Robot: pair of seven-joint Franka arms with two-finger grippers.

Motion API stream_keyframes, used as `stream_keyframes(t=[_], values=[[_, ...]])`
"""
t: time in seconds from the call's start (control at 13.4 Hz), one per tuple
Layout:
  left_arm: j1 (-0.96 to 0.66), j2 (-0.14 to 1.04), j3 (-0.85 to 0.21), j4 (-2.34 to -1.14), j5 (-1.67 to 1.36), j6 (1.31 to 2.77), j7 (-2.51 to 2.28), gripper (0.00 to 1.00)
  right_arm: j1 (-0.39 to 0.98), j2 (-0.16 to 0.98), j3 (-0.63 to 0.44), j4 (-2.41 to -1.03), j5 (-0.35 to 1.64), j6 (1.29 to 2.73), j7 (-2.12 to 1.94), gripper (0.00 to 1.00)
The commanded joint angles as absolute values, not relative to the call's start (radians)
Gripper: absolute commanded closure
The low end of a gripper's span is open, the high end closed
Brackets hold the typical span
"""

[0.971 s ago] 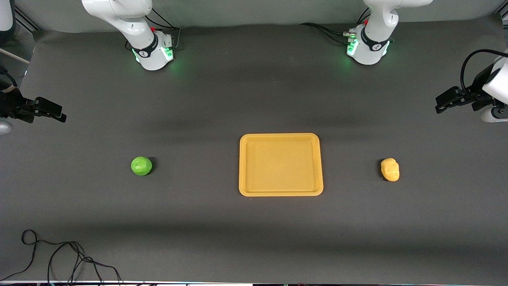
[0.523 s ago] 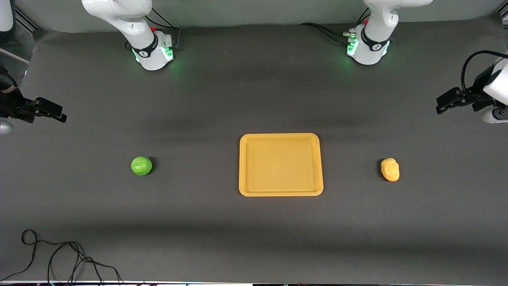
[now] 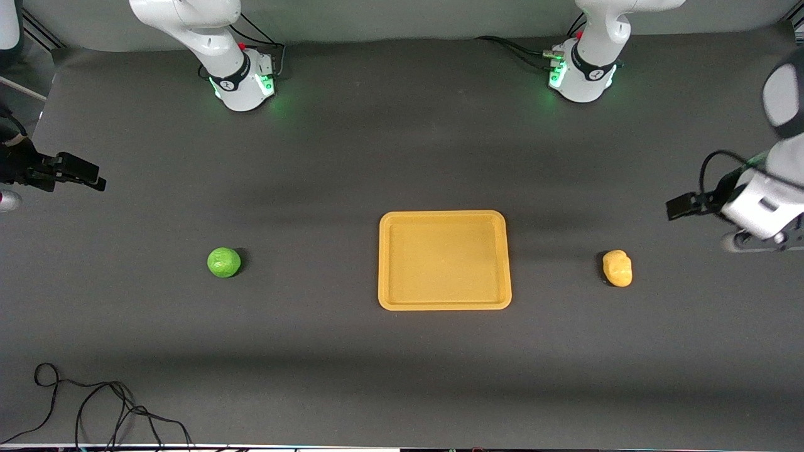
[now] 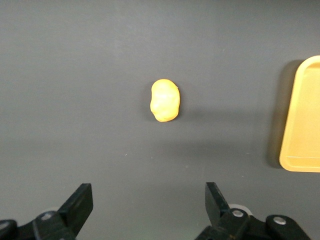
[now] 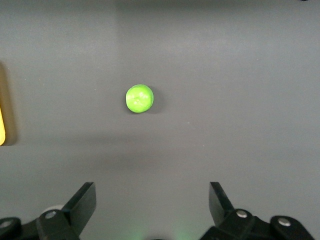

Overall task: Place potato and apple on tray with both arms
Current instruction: 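Reach the left gripper down over the yellow potato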

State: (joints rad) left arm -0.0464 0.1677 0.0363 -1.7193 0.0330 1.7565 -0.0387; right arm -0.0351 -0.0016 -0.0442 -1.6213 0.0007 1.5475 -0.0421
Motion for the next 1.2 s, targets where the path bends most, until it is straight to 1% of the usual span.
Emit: stream_keyframes(t=[0.0,0.3,0.45,0.75,0.97,1.05,1.12], values=[[-0.058,0.273,0.035,-1.718,0.055,1.901,-0.017,0.0,-0.018,-0.009,-0.057,-1.612,-0.012,1.528,-0.021,0.0],[-0.058,0.366,0.035,-1.866,0.055,2.208,-0.02,0.0,-0.018,-0.005,-0.057,-1.614,-0.014,1.528,-0.021,0.0],[-0.054,0.422,0.034,-1.908,0.054,2.319,-0.02,0.0,-0.017,-0.006,-0.057,-1.611,-0.014,1.528,-0.021,0.0],[-0.057,0.477,0.035,-1.953,0.054,2.405,-0.031,0.0,-0.017,-0.003,-0.055,-1.614,-0.014,1.528,-0.021,0.0],[-0.055,0.492,0.034,-1.996,0.054,2.466,-0.034,0.0,-0.017,-0.003,-0.055,-1.615,-0.014,1.528,-0.021,0.0],[-0.054,0.502,0.034,-1.996,0.046,2.476,-0.032,0.01,-0.017,-0.003,-0.055,-1.615,-0.014,1.528,-0.021,0.0],[-0.054,0.506,0.034,-1.996,0.045,2.477,-0.032,0.15,-0.017,-0.003,-0.055,-1.615,-0.014,1.528,-0.021,0.0]])
